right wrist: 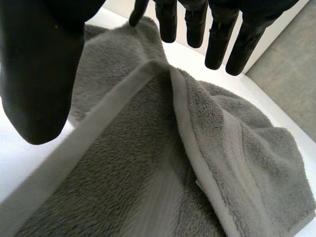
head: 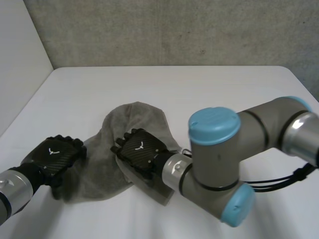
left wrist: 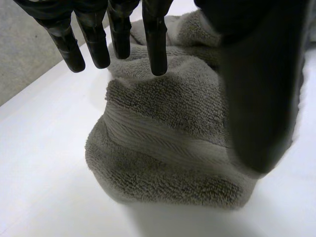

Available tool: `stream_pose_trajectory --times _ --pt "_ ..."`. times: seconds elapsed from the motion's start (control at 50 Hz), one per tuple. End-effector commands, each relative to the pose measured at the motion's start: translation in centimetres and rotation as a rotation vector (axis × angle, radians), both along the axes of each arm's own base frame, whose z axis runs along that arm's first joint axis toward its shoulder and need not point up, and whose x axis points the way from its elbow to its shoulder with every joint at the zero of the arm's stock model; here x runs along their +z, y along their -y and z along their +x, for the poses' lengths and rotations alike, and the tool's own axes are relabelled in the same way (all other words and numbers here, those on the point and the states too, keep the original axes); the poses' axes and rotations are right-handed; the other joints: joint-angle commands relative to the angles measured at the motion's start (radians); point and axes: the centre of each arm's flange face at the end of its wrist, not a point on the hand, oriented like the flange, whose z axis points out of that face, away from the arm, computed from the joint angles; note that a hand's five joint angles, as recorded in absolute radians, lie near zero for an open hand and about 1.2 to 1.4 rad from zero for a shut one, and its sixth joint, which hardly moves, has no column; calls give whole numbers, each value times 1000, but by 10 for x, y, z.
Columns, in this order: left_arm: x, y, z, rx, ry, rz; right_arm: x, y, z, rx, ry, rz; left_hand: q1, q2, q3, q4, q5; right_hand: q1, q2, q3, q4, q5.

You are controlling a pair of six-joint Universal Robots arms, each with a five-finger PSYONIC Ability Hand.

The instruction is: Fold the towel.

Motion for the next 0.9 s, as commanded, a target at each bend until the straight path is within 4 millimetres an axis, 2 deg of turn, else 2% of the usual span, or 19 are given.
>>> stream_pose_trajectory --times 0.02,0.18,0.22,0.24,0.36,0.44,0.48,0.5,0.58,0.62,0.64,0.66,0.7,0.72,0.76,0.82,0.86,0.88,0.9 --pt "2 4 -2 22 -51 -11 -12 0 21 -24 25 -45 -43 -38 -38 -45 -22 68 69 63 55 70" --pt "-2 12 -5 23 -82 -54 -25 16 38 -64 34 -74 -43 -38 -38 -45 -22 312 313 306 298 314" --pt "-8 14 -10 2 -84 -54 -27 21 42 -72 42 -81 -43 -38 -38 -45 -22 630 631 625 617 632" --pt "-8 14 -10 2 -84 -54 -27 21 42 -72 42 -81 -43 -38 -38 -45 -22 632 633 626 618 634" --pt "-23 28 -17 -23 -77 -67 -18 31 42 -101 63 -99 -31 -26 -26 -33 -10 1167 1168 1161 1153 1169" --pt "-34 34 -23 -46 -73 -51 -6 42 35 -148 86 -91 -16 -12 -12 -19 5 1168 1169 1163 1155 1170" --pt "-42 39 -30 -63 -64 -33 11 61 19 -217 120 -62 36 41 41 34 57 1168 1169 1163 1155 1170" --pt "-42 40 -30 -63 -64 -33 11 61 19 -217 120 -62 37 41 41 34 58 1168 1169 1163 1155 1170" --pt "-49 53 -29 -23 -37 -31 29 86 -15 -310 136 -31 361 366 366 359 382 1168 1169 1163 1155 1170" --pt "-48 58 -30 -8 -32 -43 34 95 -27 -343 137 -34 539 543 543 536 560 1168 1169 1163 1155 1170" --pt "-45 62 -31 0 -31 -57 38 103 -39 -376 132 -34 725 729 729 722 746 1168 1169 1163 1155 1170" --pt "-45 62 -31 0 -31 -57 38 103 -39 -376 132 -34 727 731 731 724 747 1168 1169 1163 1155 1170" --pt "-36 65 -37 -17 -38 -92 43 122 -66 -454 126 -34 867 872 872 865 888 1168 1169 1163 1155 1170" --pt "-36 65 -37 -17 -38 -92 43 122 -66 -455 126 -34 867 872 872 865 888 1168 1169 1163 1155 1170" --pt "-28 66 -45 -40 -46 -122 46 144 -96 -543 116 -31 909 913 913 906 929 1168 1169 1163 1155 1170" --pt "-24 66 -51 -56 -51 -140 48 156 -112 -590 116 -31 909 913 913 906 930 1168 1169 1163 1155 1170" --pt "-15 66 -61 -84 -64 -172 50 176 -140 -664 115 -32 909 913 913 906 930 1168 1169 1163 1155 1170" --pt "-15 66 -61 -84 -64 -172 50 176 -140 -664 115 -32 909 913 913 906 930 1168 1169 1163 1155 1170" --pt "-10 68 -66 -91 -79 -189 50 186 -153 -695 118 -31 903 907 907 900 924 1168 1169 1163 1155 1170"
